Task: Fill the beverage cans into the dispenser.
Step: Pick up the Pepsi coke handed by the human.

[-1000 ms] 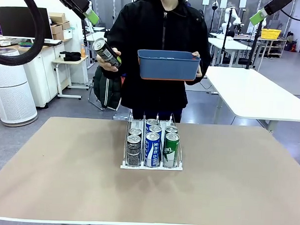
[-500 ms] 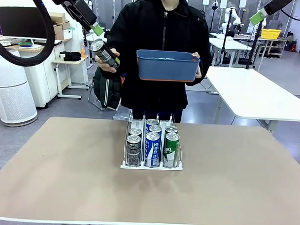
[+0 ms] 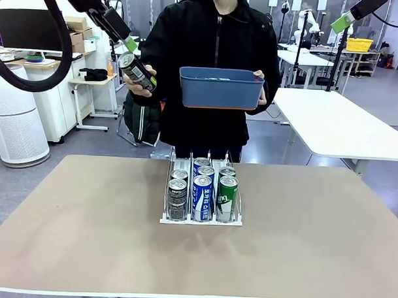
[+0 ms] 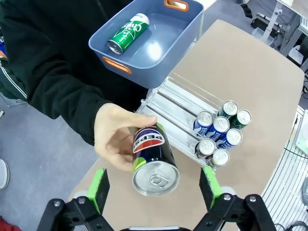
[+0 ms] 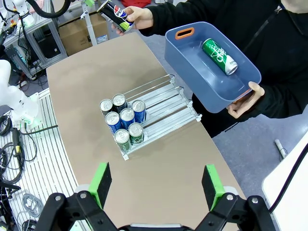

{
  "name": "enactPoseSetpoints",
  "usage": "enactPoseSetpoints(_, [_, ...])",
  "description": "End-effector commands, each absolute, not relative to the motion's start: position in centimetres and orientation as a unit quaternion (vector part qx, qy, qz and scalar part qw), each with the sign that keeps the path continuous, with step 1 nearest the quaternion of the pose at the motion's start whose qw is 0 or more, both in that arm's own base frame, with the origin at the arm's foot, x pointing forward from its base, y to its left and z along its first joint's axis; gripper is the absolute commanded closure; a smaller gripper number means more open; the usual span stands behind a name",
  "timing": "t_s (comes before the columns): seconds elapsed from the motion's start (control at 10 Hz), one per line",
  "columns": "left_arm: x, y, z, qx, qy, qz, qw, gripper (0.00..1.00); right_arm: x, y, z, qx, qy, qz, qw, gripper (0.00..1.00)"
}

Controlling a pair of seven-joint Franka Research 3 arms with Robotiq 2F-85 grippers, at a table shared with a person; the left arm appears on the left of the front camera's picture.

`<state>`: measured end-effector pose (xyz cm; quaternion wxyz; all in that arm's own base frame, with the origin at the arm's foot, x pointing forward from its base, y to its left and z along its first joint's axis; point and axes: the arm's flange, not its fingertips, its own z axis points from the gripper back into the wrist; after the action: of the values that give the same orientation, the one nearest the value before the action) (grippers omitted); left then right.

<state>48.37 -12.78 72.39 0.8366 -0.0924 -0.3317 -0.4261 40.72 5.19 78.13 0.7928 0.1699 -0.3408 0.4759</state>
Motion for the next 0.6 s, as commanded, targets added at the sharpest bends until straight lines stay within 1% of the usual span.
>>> enactPoseSetpoints(0.0, [48.5, -12.8, 70.9, -0.092, -0.343, -0.426, 0.832, 0.00, 40.8, 5.2, 78.1, 0.175, -0.341, 0.476, 0.791, 0.00])
enactPoseSetpoints(0.1, [48.6, -12.9, 70.6, -0.099, -0.345, -0.426, 0.830, 0.00, 40.8, 5.2, 78.1, 0.175, -0.341, 0.476, 0.791, 0.00])
enactPoseSetpoints(0.5, [48.4, -13.0, 69.4, -0.087, -0.359, -0.413, 0.833, 0.00, 40.8, 5.2, 78.1, 0.175, -0.341, 0.476, 0.791, 0.00])
